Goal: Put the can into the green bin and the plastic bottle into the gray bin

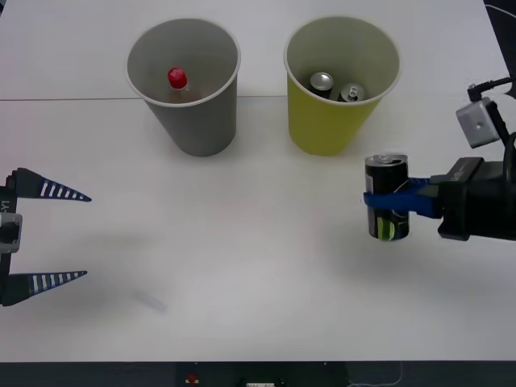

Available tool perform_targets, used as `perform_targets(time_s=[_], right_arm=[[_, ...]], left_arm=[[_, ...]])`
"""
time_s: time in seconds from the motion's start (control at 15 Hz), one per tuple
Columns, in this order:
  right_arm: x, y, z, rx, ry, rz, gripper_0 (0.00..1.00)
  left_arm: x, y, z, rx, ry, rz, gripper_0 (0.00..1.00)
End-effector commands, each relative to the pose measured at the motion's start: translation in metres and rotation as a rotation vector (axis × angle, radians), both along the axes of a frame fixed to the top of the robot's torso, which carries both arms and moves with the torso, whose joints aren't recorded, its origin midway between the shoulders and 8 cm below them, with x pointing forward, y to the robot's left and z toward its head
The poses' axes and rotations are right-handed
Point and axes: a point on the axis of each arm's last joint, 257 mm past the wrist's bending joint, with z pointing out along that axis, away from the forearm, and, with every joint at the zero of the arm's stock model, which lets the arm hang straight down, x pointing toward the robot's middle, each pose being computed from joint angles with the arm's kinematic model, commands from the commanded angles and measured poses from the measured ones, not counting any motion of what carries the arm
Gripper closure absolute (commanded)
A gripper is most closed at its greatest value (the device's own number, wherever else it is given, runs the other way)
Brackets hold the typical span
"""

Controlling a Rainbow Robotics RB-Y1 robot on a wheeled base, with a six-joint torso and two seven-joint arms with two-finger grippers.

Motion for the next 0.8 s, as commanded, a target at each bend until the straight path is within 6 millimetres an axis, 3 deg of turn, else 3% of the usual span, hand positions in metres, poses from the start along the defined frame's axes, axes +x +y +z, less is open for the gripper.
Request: perform_targets(time_s=[0.07,0.53,0.8], right_arm=[[0.011,-0.014,0.025,-0.043,-0.057,-0.01,1.0],[0.059,-0.042,0.091,-0.18,-0.119,0.002,1.0],[0.099,-0.036,0.115,-0.196,-0.117,-0.001,1.0]], left_arm=[[0.0,0.0,0.0,0.0,0.0,0.0,0.0],[0.0,0.0,0.0,0.0,0.0,0.0,0.0],[0.0,0.0,0.0,0.0,0.0,0.0,0.0]])
